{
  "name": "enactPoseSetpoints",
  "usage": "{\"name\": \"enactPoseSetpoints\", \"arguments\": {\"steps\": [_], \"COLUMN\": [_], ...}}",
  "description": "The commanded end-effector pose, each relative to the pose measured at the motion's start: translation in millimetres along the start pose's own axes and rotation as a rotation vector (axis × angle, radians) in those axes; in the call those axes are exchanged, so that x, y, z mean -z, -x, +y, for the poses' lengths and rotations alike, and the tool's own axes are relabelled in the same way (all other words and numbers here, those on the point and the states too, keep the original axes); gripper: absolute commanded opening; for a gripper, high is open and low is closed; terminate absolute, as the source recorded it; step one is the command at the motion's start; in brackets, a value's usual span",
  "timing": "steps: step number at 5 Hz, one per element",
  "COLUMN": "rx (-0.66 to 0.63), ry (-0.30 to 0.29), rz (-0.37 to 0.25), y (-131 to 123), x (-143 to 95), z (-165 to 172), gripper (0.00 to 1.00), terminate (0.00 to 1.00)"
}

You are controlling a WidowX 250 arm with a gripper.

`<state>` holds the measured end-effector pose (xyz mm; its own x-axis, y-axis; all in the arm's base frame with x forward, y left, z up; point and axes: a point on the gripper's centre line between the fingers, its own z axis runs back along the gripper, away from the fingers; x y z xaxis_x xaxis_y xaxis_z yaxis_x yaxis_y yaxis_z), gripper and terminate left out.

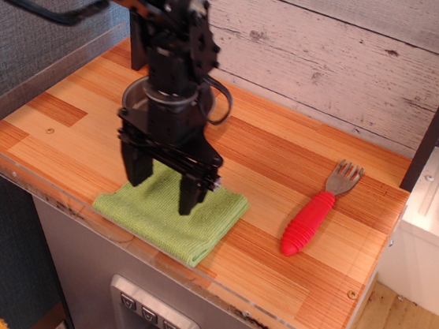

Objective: Move the green cloth from center bottom of the table to center top of the table, left side of red spatula.

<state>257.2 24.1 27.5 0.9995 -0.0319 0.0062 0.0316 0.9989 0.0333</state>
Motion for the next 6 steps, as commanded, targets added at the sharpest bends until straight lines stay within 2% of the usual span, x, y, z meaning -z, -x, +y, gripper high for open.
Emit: {"name": "enactPoseSetpoints", "arguments": {"steps": [1, 2, 3, 4, 6], "rx": [0.047, 0.040, 0.051, 0.076, 0.140], "ry": [-0.020, -0.031, 0.006, 0.027, 0.039], "rz": [-0.045, -0.065, -0.077, -0.093, -0.122], "y": [2, 8, 5, -14, -74], "x": [17, 25, 29, 24, 18], "z": [-17, -14, -12, -22, -54], "gripper": [1.00, 1.00, 1.00, 1.00, 1.00], "terminate": [0.00, 0.00, 0.00, 0.00, 0.00]}}
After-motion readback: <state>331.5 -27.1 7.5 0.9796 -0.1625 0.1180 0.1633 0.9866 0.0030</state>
